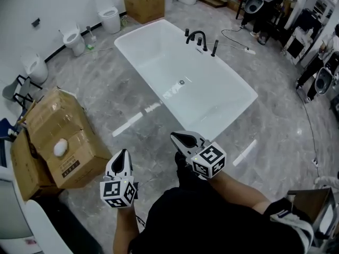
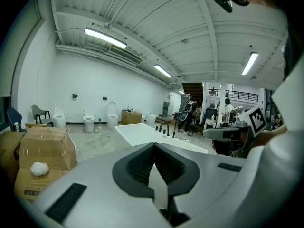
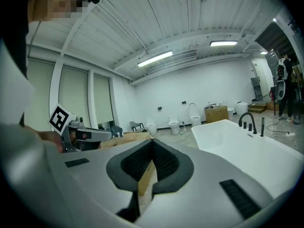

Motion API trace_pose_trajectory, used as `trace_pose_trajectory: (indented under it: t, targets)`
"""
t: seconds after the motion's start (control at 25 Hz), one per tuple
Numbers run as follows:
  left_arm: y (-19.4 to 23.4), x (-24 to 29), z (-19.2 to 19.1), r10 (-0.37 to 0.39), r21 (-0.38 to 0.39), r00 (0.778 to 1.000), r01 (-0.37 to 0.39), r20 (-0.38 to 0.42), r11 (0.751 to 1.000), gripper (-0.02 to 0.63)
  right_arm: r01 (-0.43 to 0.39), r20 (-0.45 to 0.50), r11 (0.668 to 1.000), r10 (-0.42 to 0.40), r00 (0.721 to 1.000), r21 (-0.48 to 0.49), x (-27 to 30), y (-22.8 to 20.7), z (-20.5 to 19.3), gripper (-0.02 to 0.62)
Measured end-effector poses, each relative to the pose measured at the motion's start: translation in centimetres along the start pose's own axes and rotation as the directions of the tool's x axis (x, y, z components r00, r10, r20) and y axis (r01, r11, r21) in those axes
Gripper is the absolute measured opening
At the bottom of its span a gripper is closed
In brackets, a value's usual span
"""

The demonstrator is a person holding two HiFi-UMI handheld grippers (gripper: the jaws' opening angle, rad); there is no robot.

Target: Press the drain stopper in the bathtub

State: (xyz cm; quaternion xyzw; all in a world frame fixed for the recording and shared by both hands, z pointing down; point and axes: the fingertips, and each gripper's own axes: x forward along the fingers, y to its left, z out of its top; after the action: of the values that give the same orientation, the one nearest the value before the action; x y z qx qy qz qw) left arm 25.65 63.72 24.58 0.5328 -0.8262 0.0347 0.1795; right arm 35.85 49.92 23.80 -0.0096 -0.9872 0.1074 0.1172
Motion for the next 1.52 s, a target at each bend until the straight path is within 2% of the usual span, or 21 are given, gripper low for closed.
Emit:
trace_pose_trajectory:
  t: [0.36,0.68,0.88,1.08,1.28,1.52]
  targets:
    - [2.0,16.2,6.5,0.038,0.022,0.999,-0.037,-0.034,0.999,0.009,-0.07,-0.011,0.997,0.07,0.997,-0.015,9.2,-14.8,4.6,0.014]
    - [3.1,25.4,9.1,0.053,0.009,0.998,-0.053,-0.032,0.999,0.009,-0.103,-0.013,0.995,0.103,0.995,0.003,13.7,-21.6,7.4,0.015]
    - [3.9,30.5,9.9,0.007,0.007,0.999,-0.006,-0.043,1.0,0.009,-0.038,-0.006,0.999,0.038,0.999,0.004,15.4,-25.4,8.9,0.015]
    - [4.4,37.1,12.0,-0.084,0.032,0.995,0.086,-0.05,0.996,0.009,0.051,-0.023,0.998,-0.05,0.998,0.037,17.8,-30.5,8.7,0.015]
    - [5.3,44.3,14.6,-0.206,0.06,0.976,0.21,-0.069,0.976,0.009,0.157,-0.053,0.986,-0.154,0.987,0.064,21.1,-35.7,8.9,0.015]
    - [8.7,50.0,15.7,-0.281,0.068,0.952,0.291,-0.121,0.954,0.009,0.216,-0.068,0.971,-0.21,0.975,0.103,27.0,-38.0,9.9,0.015]
